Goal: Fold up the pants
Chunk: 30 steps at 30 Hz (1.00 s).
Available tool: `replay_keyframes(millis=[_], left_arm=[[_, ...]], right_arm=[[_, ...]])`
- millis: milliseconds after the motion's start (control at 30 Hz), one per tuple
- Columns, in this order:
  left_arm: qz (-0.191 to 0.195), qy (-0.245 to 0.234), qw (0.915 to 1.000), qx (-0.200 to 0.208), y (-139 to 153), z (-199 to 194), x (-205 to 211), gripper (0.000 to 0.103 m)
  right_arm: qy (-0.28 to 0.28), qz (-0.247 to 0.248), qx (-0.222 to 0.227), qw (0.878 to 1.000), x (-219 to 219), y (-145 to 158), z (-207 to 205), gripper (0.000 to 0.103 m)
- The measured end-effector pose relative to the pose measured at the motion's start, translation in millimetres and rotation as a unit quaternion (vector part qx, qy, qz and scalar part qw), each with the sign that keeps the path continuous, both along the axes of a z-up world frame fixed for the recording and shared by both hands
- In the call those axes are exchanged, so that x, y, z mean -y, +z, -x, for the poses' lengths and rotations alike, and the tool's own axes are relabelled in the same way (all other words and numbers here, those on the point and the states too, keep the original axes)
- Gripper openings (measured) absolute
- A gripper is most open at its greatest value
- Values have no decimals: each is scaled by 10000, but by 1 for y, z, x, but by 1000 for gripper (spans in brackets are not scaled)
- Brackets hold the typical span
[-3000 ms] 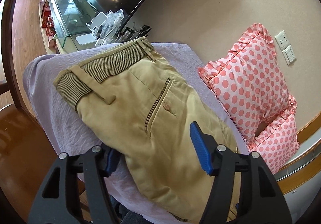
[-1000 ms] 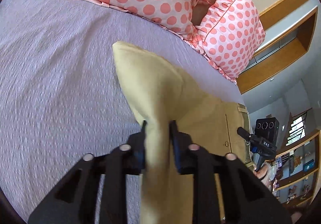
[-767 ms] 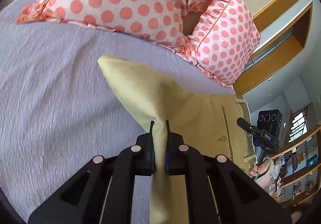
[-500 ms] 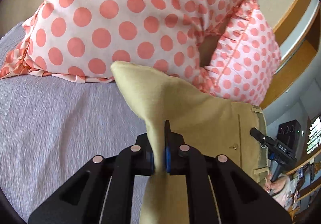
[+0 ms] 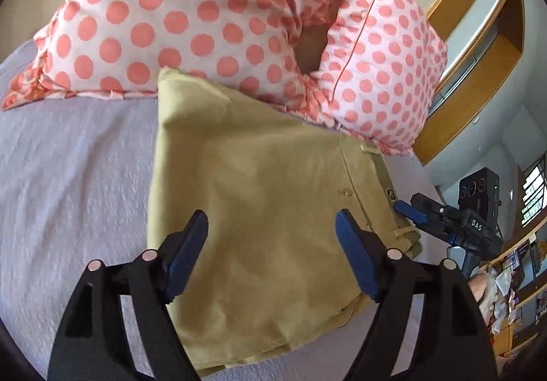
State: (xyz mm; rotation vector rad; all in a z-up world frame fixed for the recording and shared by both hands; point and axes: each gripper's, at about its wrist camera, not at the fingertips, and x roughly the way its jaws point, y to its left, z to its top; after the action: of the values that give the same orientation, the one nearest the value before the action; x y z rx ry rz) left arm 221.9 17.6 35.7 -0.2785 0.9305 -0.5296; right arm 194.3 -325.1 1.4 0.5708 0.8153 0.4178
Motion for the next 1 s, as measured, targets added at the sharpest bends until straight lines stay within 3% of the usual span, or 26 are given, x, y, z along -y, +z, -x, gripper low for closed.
replay_keyframes(millis=[33, 67, 100, 167, 233, 300, 367, 467, 600, 700, 1000], left_arm=[[-167, 50, 9996, -240, -13, -7, 6, 77], [-225, 83, 9988, -419, -24, -12, 9, 77], [-248, 179, 9994, -167, -22, -7, 8, 78], [-647, 361, 9971, -199, -17, 1, 12, 78], [-932, 512, 9943, 30, -9, 22, 13, 84], [-1495, 749, 9853, 346, -3, 52, 17, 99], [-2007, 930, 9738, 518, -4, 80, 20, 101], [-2393, 1101, 9635, 472, -16, 116, 18, 101], [-2365, 1165, 9644, 225, -36, 142, 15, 101], [-2351, 1273, 9631, 309, -39, 152, 13, 101], [-2297, 1339, 9625, 542, -42, 160, 14, 101]], right_arm=[[-14, 84, -264, 9996, -3, -8, -6, 81], [-82, 27, -210, 9997, -2, -8, -3, 81], [-165, 66, -272, 9995, -3, -5, -1, 81], [-335, 470, -259, 9980, -10, 7, 14, 85], [-478, 1010, 63, 9937, -24, 19, 40, 98], [-572, 1572, 307, 9854, -44, 22, 70, 102], [-665, 2180, 432, 9727, -68, 16, 98, 102], [-776, 2830, 310, 9555, -94, -3, 117, 102], [-857, 2981, 124, 9506, -107, -25, 128, 102], [-994, 3203, 138, 9420, -114, -27, 132, 102], [-1242, 3144, 83, 9411, -115, -28, 137, 102]])
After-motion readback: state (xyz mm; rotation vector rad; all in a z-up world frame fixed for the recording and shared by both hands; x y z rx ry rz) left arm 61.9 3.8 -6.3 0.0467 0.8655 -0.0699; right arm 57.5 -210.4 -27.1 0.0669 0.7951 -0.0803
